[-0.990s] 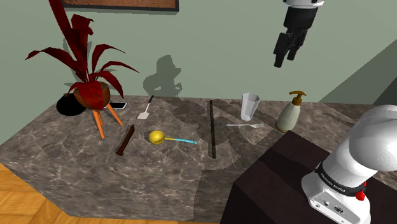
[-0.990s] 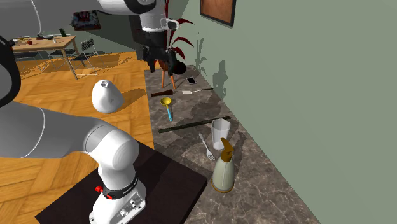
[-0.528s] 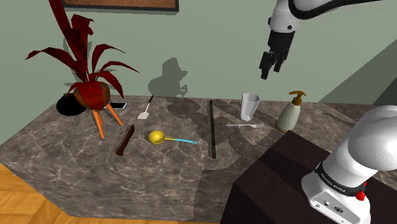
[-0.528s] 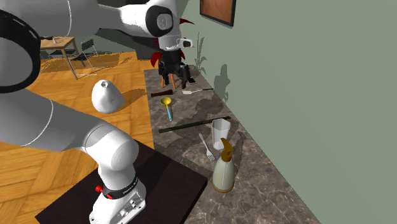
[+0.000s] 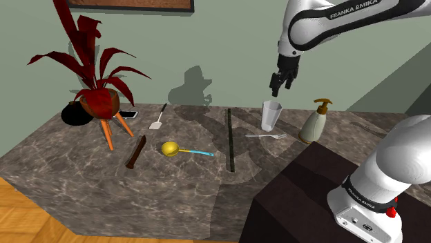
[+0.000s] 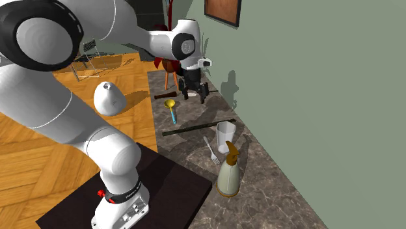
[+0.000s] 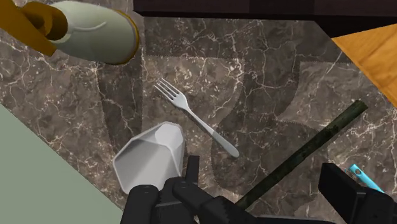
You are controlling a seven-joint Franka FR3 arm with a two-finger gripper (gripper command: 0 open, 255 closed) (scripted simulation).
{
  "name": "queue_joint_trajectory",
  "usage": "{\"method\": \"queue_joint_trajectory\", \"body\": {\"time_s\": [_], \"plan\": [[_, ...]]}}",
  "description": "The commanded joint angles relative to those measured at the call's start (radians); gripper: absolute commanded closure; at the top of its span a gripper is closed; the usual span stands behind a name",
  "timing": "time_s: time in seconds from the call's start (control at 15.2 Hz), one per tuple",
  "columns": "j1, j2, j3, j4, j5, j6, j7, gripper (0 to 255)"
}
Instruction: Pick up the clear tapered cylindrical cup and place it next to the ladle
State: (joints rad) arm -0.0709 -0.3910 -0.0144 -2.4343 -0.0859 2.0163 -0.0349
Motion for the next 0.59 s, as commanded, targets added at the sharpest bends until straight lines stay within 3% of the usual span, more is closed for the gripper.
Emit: {"method": "queue_joint_trajectory", "body": {"time_s": [0.0, 0.53], "plan": [[-0.011, 0.064, -0.011, 0.007, -0.012, 0.058, -0.007, 0], [-0.047, 0.35, -0.048, 0.084, -0.05, 0.265, -0.021, 0]]}}
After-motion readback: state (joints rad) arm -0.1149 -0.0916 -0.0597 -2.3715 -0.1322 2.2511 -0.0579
